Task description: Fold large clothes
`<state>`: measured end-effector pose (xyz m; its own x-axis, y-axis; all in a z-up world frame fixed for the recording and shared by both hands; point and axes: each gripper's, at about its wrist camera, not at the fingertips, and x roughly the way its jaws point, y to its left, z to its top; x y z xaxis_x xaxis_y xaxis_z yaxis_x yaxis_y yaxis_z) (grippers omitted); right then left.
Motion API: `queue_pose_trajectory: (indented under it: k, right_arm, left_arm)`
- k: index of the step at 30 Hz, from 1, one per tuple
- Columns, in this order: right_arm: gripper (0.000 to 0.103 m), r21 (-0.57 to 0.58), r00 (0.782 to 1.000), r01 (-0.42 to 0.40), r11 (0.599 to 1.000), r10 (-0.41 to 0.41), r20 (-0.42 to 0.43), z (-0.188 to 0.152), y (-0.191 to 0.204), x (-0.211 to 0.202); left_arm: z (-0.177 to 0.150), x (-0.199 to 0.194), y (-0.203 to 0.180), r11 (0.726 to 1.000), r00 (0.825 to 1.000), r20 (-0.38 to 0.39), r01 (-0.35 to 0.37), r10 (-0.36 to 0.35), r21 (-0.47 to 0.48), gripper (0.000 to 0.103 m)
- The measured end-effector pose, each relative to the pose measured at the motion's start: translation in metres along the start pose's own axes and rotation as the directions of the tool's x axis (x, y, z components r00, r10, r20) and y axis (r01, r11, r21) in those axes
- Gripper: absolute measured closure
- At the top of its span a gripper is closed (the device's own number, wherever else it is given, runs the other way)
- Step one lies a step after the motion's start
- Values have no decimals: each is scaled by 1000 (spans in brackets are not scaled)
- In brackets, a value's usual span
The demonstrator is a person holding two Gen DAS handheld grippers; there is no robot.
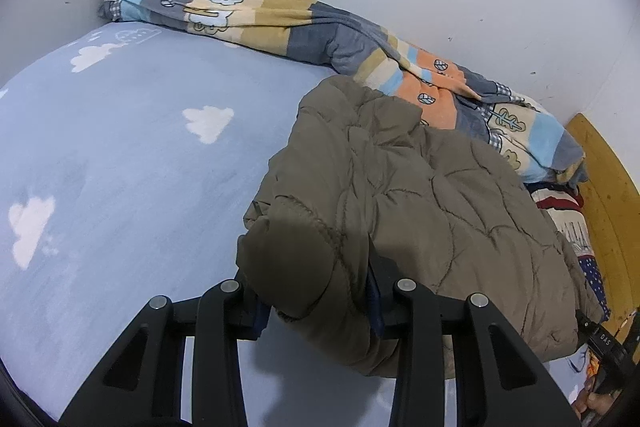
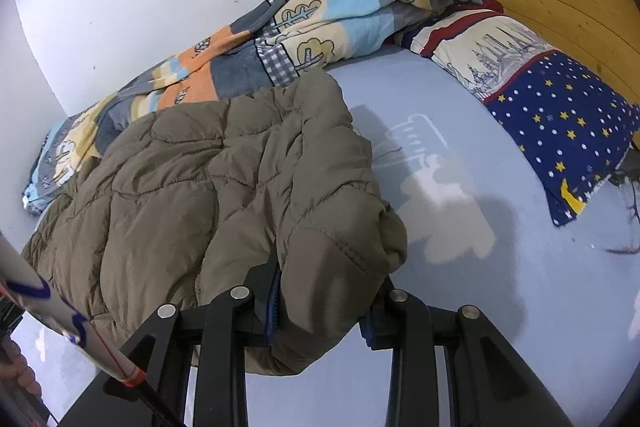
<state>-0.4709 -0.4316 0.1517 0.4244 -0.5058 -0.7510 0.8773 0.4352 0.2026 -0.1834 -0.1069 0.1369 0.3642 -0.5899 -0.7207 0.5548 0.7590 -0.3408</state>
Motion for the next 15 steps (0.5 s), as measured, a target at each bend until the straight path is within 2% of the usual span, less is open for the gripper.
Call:
queue_pose_trajectory:
  k: [6, 9, 12, 15]
  right_arm:
    - [70, 32, 999, -28, 999, 28, -27, -29, -12, -36]
    - [70, 89, 996, -52, 995, 59, -73, -44, -25, -37]
    - [63, 172, 985, -81, 982, 105, -140, -56, -44, -21]
    - [55, 309, 963, -92, 946, 164, -214, -67, -65, -10]
  left_arm:
    - [-37, -26, 17, 999, 1000, -22, -17, 16, -45, 65]
    - [-50, -21, 33, 992, 997, -66, -42, 34, -119, 53]
    - [-62, -14, 53, 969, 991, -131, -51, 19, -242, 51]
    - [-67, -26, 65, 938, 990, -140, -31, -18, -345, 49]
